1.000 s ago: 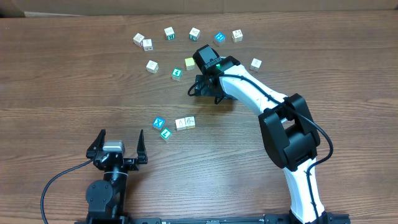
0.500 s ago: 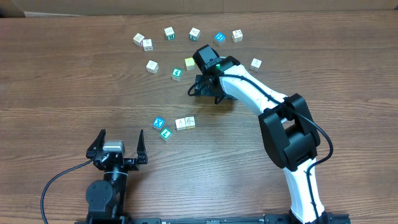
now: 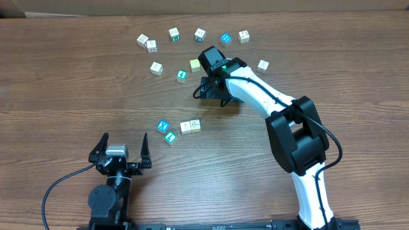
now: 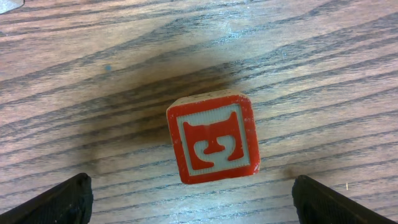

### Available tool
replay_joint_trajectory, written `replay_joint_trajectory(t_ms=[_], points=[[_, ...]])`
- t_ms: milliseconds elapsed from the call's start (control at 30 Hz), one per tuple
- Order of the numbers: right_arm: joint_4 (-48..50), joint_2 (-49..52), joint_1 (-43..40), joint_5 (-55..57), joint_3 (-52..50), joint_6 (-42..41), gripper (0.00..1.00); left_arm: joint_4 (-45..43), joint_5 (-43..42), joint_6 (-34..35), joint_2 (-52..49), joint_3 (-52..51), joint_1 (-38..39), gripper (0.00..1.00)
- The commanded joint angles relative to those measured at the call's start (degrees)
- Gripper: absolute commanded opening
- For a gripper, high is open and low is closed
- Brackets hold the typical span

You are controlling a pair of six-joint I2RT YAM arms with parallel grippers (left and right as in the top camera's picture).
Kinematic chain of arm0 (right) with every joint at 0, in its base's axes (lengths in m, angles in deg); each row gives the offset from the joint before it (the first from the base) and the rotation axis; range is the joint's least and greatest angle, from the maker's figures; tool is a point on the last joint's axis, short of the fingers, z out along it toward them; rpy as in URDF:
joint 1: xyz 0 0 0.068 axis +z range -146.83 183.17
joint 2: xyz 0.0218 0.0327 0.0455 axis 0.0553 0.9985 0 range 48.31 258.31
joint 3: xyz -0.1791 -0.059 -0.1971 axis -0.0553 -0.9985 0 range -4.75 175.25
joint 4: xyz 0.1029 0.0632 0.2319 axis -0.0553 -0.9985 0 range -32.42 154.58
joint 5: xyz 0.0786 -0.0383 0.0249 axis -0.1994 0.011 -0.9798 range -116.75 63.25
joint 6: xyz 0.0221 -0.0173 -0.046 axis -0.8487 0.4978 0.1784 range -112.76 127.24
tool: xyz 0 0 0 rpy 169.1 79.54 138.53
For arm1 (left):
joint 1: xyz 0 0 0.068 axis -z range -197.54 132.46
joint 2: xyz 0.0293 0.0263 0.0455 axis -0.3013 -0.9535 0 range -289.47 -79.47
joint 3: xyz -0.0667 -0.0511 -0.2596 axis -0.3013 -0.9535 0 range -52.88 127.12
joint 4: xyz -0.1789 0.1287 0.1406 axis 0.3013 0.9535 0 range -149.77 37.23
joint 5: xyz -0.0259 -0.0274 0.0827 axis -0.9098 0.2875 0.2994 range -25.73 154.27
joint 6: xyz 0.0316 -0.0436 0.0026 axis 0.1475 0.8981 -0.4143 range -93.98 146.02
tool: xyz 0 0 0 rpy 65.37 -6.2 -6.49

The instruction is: Form a horizontal line

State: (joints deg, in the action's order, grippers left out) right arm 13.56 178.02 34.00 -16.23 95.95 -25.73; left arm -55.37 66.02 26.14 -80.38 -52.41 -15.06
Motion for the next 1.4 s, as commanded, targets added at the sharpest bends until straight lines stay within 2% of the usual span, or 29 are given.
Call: replay_joint_trajectory(t_ms=[0, 333, 633, 1367], points=[[0.22, 0.22, -0.17, 0.57, -0.26, -0.02, 1.00, -0.07, -0.55, 1.18, 0.70, -0.22, -0.22, 1.00], [0.22, 0.22, -0.17, 0.57, -0.26, -0.02, 1.00, -0.07, -0.55, 1.18, 0.70, -0.20, -0.22, 1.00], [0.20, -3.85, -0.15, 0.57, -0.26, -0.02, 1.00, -0.07, -0.55, 1.18, 0.70, -0.20, -0.22, 0.99], [0.17, -30.51, -0.15, 0.57, -0.26, -0.02, 1.00, -0.07, -0.55, 1.18, 0.70, -0.20, -0.22, 1.00]])
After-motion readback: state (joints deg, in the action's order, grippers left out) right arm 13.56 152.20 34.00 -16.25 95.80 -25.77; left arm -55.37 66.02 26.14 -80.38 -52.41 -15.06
